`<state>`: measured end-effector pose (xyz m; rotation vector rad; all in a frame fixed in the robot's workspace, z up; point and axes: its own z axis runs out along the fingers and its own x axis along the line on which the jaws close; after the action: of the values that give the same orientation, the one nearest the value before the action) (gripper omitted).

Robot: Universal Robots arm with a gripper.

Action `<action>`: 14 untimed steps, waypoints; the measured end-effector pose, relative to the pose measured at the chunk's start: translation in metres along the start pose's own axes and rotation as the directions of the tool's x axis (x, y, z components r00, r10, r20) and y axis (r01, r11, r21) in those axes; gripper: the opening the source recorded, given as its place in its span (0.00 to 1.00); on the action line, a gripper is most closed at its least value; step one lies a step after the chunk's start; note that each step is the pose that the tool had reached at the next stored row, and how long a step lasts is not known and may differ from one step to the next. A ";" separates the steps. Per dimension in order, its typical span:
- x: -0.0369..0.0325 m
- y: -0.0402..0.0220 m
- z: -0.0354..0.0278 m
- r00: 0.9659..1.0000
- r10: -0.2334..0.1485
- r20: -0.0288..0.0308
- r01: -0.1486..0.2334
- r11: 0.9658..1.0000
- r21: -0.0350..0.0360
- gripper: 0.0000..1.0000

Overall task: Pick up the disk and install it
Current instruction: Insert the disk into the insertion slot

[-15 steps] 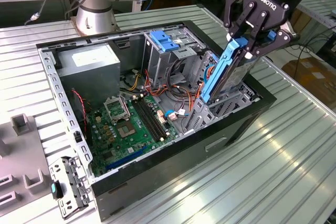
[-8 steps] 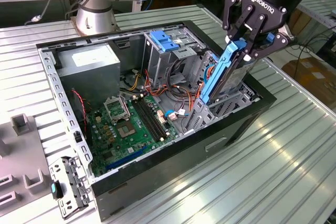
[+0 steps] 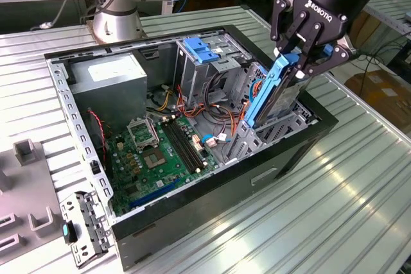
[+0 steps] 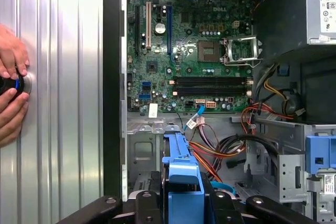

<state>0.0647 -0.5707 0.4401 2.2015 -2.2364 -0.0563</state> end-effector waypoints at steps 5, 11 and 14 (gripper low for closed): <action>0.0003 -0.0001 0.0048 1.000 0.000 0.000 0.000 1.000 0.000 0.37; 0.0006 -0.0004 0.0160 1.000 0.000 0.000 0.000 1.000 0.000 0.37; 0.0008 -0.0006 0.0230 1.000 0.000 0.000 0.000 1.000 0.000 0.37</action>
<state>0.0647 -0.5710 0.4170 2.2014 -2.2364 -0.0563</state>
